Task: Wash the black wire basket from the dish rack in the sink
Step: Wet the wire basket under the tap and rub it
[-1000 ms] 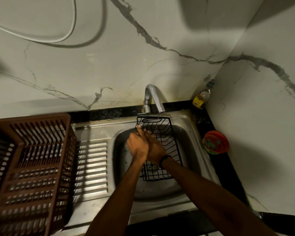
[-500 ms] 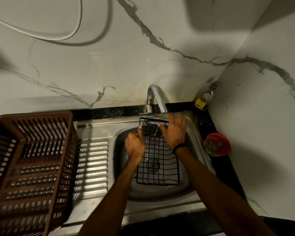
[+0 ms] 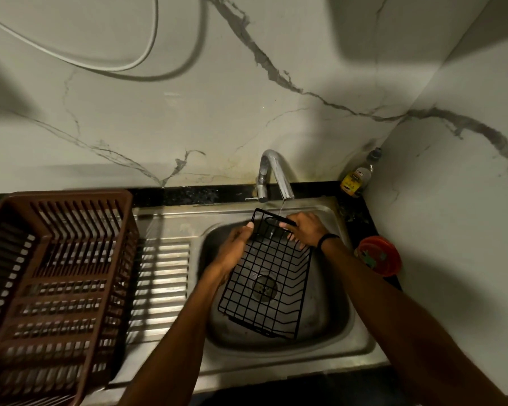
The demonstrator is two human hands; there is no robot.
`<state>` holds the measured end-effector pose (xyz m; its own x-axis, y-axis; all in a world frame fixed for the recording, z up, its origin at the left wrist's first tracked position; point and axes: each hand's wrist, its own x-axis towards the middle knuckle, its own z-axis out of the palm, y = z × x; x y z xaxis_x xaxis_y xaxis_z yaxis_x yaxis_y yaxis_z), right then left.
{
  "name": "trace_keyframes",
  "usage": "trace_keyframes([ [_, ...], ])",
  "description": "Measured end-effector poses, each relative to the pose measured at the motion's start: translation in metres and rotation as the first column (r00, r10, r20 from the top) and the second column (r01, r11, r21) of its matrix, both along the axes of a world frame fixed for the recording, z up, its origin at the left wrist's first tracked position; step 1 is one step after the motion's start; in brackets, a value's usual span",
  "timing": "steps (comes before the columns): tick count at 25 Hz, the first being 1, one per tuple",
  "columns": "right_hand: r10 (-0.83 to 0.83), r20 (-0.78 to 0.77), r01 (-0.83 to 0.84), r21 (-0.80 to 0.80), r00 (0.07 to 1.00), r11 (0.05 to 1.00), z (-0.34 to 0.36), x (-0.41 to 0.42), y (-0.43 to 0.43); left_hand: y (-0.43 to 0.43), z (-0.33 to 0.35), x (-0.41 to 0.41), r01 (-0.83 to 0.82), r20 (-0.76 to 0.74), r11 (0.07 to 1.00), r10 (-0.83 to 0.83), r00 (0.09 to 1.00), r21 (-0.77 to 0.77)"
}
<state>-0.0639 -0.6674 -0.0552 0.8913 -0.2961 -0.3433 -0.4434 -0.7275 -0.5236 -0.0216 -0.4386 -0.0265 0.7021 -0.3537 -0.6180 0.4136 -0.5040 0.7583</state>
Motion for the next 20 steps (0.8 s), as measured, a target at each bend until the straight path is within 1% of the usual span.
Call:
trace_keyframes([
  [1, -0.028, 0.001, 0.028, 0.027, 1.000, 0.999, -0.001, 0.002, 0.000, 0.000, 0.010, 0.001, 0.006, -0.102, 0.996, -0.014, 0.995, -0.084],
  [2, -0.052, 0.002, 0.052, 0.042, 0.999, 0.998, 0.000, 0.004, 0.000, -0.001, 0.014, 0.003, 0.049, -0.125, 0.987, -0.068, 0.990, -0.150],
  [3, -0.062, 0.007, 0.062, 0.044, 0.998, 0.997, 0.000, 0.006, -0.001, -0.002, 0.017, 0.005, 0.077, -0.128, 0.981, -0.100, 0.987, -0.177],
  [4, -0.051, 0.016, 0.050, 0.028, 0.999, 0.998, 0.002, 0.007, -0.003, -0.005, 0.019, 0.006, 0.071, -0.128, 0.980, -0.096, 0.987, -0.188],
  [6, 0.025, 0.000, -0.025, -0.063, 1.000, 0.998, 0.007, 0.011, -0.005, -0.011, 0.023, 0.010, 0.040, -0.072, 0.992, -0.049, 0.996, -0.119],
  [8, 0.090, -0.020, -0.092, -0.126, 0.996, 0.988, 0.016, 0.018, 0.003, -0.017, 0.025, 0.011, 0.018, -0.063, 0.998, -0.022, 0.998, -0.060],
  [9, 0.119, 0.005, -0.117, -0.147, 0.993, 0.982, 0.020, 0.022, 0.011, -0.018, 0.024, 0.010, 0.017, -0.060, 0.999, -0.019, 0.998, -0.041],
  [11, 0.160, 0.103, -0.141, -0.173, 0.982, 0.975, 0.023, 0.031, 0.026, -0.019, 0.020, 0.010, 0.048, -0.076, 0.998, -0.050, 0.996, -0.037],
  [12, 0.161, 0.139, -0.137, -0.166, 0.977, 0.977, 0.020, 0.032, 0.028, -0.017, 0.019, 0.009, 0.051, -0.093, 0.997, -0.057, 0.994, -0.058],
  [13, 0.147, 0.123, -0.131, -0.132, 0.981, 0.983, 0.016, 0.031, 0.025, -0.015, 0.020, 0.010, 0.043, -0.103, 0.997, -0.049, 0.993, -0.059],
  [14, 0.133, 0.060, -0.127, -0.088, 0.989, 0.988, 0.012, 0.027, 0.019, -0.014, 0.022, 0.011, 0.040, -0.088, 0.999, -0.043, 0.995, -0.032],
  [16, 0.119, -0.127, -0.123, -0.023, 0.985, 0.992, 0.007, 0.019, 0.012, -0.014, 0.022, 0.016, 0.059, 0.009, 0.996, -0.060, 0.998, 0.059],
  [17, 0.126, -0.154, -0.131, -0.023, 0.980, 0.991, 0.008, 0.018, 0.012, -0.015, 0.025, 0.015, 0.082, 0.039, 0.993, -0.085, 0.996, 0.080],
  [18, 0.114, -0.127, -0.120, -0.044, 0.985, 0.992, 0.011, 0.021, 0.015, -0.019, 0.028, 0.015, 0.106, 0.059, 0.990, -0.111, 0.992, 0.093],
  [20, 0.054, -0.012, -0.054, -0.034, 0.998, 0.998, 0.012, 0.026, 0.018, -0.022, 0.030, 0.016, 0.127, 0.084, 0.987, -0.136, 0.987, 0.102],
])
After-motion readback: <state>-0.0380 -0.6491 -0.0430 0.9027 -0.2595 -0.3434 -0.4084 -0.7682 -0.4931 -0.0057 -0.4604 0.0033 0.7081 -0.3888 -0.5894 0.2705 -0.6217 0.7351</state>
